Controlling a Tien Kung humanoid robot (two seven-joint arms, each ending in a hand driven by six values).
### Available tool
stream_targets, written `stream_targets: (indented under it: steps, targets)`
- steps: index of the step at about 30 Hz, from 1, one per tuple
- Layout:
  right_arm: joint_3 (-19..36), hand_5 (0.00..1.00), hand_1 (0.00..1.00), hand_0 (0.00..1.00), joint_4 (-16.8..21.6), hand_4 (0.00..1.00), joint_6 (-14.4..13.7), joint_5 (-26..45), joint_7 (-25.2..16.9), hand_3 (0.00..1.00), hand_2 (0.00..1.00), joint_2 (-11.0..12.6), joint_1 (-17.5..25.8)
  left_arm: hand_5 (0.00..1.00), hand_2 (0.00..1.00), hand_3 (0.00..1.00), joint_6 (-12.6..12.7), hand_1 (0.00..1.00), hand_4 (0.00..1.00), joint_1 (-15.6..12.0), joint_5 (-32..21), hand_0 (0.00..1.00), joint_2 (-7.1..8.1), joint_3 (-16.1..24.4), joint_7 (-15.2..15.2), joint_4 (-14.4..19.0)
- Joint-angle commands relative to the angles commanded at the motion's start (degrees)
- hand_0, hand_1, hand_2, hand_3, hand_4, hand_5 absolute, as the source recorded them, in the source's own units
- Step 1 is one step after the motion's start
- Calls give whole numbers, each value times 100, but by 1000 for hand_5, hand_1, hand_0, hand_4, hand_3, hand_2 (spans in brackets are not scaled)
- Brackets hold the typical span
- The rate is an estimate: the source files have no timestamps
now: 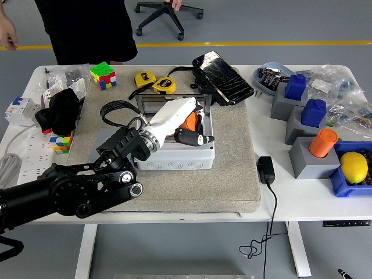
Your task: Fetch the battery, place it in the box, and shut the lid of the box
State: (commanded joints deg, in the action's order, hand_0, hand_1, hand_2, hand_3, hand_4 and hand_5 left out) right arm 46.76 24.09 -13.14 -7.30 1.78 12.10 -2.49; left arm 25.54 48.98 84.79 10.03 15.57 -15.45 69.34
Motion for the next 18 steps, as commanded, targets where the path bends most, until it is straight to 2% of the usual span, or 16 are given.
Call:
stream_targets:
  steps: [9,16,18]
  targets:
    - [-28,405,638,571,7,867,5,4,-1,540,648,13,-14,304,128,209,-27,123,983,233,253,153,-282,-195,-158,-468]
    - [-46,404,638,569,8,867,2,3,2,540,647,26,-4,316,135,215,-28,129,991,272,190,159,-342,-302,-88,-667]
    - [-54,404,637,569,9,867,3,1,2,540,647,26,-4,326,163,227,-31,157,997,270,183,169,-353,-314,-68,-708]
